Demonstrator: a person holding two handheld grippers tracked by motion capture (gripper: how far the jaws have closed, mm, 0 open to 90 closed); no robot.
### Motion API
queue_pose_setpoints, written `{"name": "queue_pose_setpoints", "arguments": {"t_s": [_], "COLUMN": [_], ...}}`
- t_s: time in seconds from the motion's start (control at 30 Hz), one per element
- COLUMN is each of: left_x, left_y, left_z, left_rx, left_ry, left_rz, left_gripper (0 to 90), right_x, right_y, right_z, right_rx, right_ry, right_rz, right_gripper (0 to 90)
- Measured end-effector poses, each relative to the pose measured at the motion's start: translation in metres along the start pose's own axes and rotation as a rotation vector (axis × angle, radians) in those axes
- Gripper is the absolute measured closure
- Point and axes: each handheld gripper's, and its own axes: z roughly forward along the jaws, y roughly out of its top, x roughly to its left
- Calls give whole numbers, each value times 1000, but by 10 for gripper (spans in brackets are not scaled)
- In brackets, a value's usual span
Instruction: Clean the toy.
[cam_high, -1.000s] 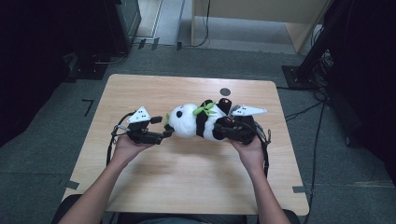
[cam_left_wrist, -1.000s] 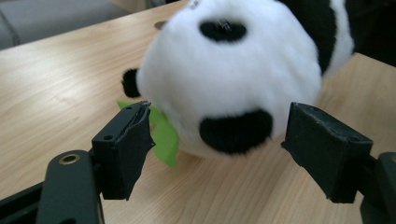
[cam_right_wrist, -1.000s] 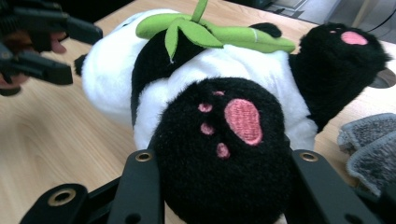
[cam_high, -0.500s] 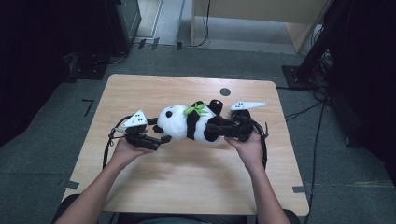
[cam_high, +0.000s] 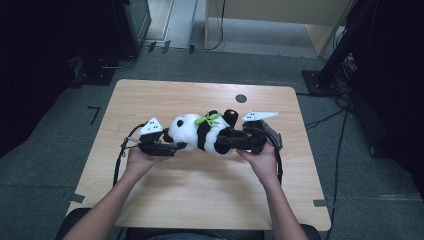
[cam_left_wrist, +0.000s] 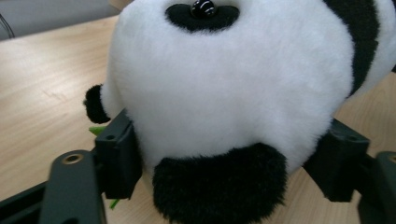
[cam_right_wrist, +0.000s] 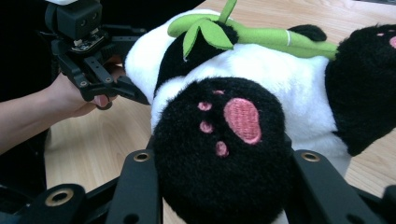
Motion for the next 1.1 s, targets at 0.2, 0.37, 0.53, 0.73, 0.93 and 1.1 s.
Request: {"name": "queue_pose_setpoints", "arguments": {"t_s": [0.2,0.37,0.53,0.73,0.93,1.1], "left_x": [-8,-6,-4,0,15,14], "left_y": [2,6,9,13,17,20], "left_z": [-3,-9,-12,-18,-28,-26], "left_rx": [6,6,17,44,35,61], "left_ry": [21,-11,-30,-18,-12,-22], "left_rz": [25,-12,-27,-15,-101,-133], "left_gripper": [442,520,538,536,531,516], "right_x": [-3,-6,-9,-14,-22,-25], "right_y": [-4,-5,-10,-19,-28,-37], "right_z": [-2,-4,-7,-13,-23,-5], "right_rx": [-1,-38,-75,-121,-174,-125], "right_ry": [-26,-37,-18,8,46,45], "right_rz": [-8,-70,-95,-112,-134,-140], "right_gripper": [564,412,349,264,233,124]}}
